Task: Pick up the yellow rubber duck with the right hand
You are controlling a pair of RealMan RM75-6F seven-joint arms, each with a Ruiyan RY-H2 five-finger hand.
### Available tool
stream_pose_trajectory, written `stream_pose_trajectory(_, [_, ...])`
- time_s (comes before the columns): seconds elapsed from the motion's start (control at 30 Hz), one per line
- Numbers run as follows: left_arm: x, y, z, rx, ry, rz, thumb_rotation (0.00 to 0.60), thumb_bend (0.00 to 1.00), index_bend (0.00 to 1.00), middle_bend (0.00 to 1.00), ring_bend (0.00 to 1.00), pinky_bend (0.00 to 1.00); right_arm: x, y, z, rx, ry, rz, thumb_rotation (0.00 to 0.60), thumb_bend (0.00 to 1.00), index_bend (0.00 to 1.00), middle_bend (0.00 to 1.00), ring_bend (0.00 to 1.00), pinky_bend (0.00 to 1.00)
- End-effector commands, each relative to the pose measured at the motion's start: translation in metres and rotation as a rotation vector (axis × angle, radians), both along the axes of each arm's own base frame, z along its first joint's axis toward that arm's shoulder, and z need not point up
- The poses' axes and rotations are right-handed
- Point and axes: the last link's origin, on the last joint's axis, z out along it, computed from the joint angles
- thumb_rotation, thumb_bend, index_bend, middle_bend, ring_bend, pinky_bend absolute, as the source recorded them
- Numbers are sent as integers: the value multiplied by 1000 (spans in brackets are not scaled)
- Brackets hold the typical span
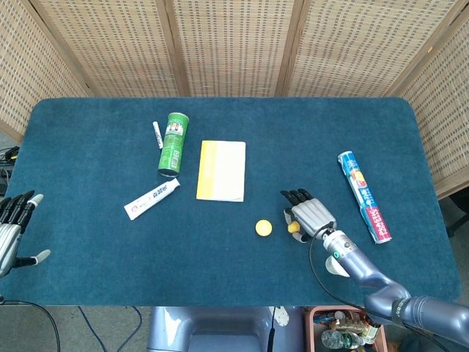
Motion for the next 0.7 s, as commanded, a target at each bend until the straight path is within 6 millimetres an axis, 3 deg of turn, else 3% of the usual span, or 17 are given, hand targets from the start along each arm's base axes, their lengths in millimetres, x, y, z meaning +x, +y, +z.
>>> stream_pose_trajectory(0.03, [0, 0, 0, 0, 0, -1, 600, 0, 0, 0, 0, 0, 36, -4, 4, 16, -16, 69, 600, 302, 513, 0, 0, 0])
stream_pose_trajectory(0.13, [0, 0, 1, 2, -2, 1, 600, 0, 0, 0, 0, 0, 59, -6, -2, 50, -21, 91, 600, 302, 512, 0, 0, 0])
stream_pose_trajectory(0.33, [-1, 0, 2, 2, -7, 3, 600, 0, 0, 0, 0, 0, 79, -11, -25, 81, 29, 126, 600, 302, 513, 0, 0, 0])
stream_pose_trajectory(0.5, [-1, -1, 3, 0, -9, 5, 600, 0, 0, 0, 0, 0, 79, -16, -43, 83, 64, 96, 600, 302, 513, 0, 0, 0])
stream_pose_trajectory(0.7, [-3, 0, 3, -2, -11, 9, 600, 0, 0, 0, 0, 0, 73, -16, -46, 73, 97, 83, 600, 302, 513, 0, 0, 0])
